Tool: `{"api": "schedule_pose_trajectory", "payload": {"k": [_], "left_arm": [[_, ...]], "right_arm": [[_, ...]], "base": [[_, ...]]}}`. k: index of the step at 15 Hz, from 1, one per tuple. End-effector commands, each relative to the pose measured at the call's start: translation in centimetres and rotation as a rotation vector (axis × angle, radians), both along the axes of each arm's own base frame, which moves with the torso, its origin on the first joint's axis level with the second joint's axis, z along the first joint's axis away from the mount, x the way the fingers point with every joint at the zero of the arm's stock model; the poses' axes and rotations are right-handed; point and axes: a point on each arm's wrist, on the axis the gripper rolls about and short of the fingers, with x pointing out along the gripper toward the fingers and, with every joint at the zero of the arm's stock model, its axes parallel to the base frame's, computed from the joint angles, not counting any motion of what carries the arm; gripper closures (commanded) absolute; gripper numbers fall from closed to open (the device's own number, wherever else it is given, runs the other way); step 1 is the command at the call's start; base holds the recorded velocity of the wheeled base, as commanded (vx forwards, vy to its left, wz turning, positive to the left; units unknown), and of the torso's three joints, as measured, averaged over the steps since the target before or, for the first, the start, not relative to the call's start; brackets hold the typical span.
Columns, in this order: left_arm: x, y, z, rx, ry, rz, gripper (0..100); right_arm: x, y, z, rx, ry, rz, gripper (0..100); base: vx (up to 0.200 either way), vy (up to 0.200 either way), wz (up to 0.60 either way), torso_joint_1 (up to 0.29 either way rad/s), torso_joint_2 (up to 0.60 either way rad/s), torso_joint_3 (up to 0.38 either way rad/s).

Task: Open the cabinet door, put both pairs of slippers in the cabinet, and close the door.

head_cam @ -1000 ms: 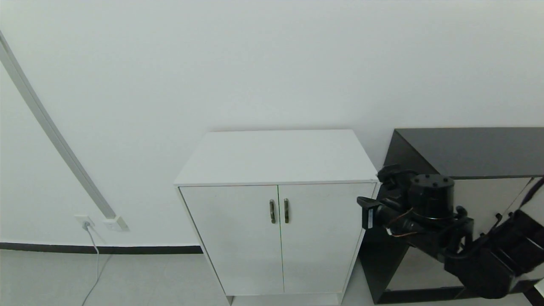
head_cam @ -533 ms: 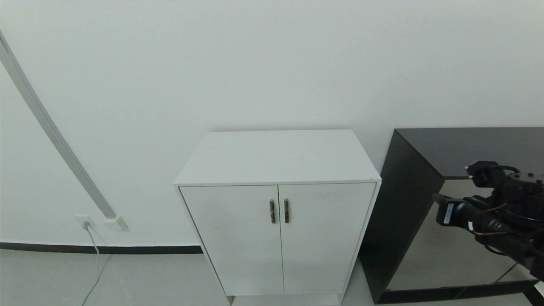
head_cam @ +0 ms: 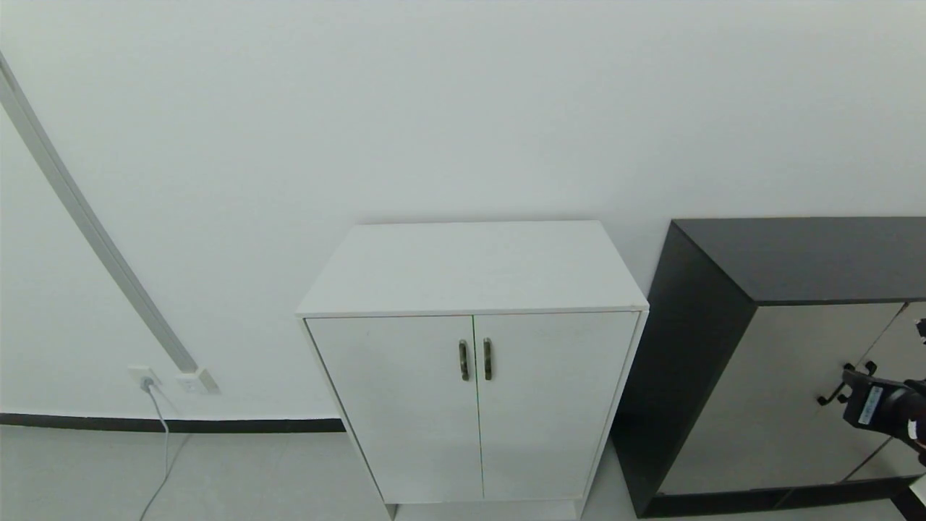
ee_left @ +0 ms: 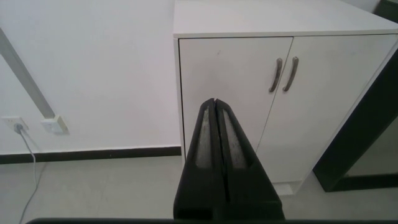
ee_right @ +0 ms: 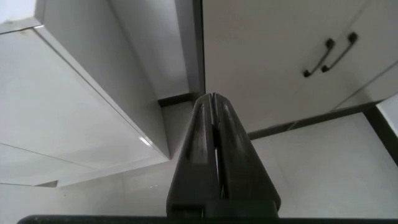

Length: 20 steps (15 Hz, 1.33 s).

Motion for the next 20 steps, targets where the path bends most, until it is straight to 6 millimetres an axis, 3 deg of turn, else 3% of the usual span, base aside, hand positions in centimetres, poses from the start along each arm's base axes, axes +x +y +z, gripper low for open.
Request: {"api": "schedule_pose_trajectory", "payload": {"k": [1, 11, 13, 16, 20], "left_arm": [[0.0, 0.0, 0.0, 0.0, 0.001, 0.0, 100], [0.0, 0.0, 0.0, 0.0, 0.001, 0.0, 100], [0.0, 0.0, 0.0, 0.0, 0.001, 0.0, 100], [0.0, 0.0, 0.0, 0.0, 0.001, 0.0, 100], [0.0, 0.0, 0.0, 0.0, 0.001, 0.0, 100]], "right_arm": [[-3.3, 0.1, 0.6, -0.018, -0.051, -0.008, 100], [-12.3, 1.1, 1.4, -0.024, -0.096, 0.06, 100], [-14.8, 1.6, 0.6, -0.002, -0.076, 0.138, 100], [-16.8, 1.9, -0.6, -0.008, -0.041, 0.226, 100], [-17.9, 2.1, -2.4, -0.017, 0.048, 0.284, 100]], "base": [[0.0, 0.0, 0.0, 0.0, 0.0, 0.0], [0.0, 0.0, 0.0, 0.0, 0.0, 0.0], [0.0, 0.0, 0.0, 0.0, 0.0, 0.0], [0.0, 0.0, 0.0, 0.0, 0.0, 0.0], [0.0, 0.0, 0.0, 0.0, 0.0, 0.0]]}}
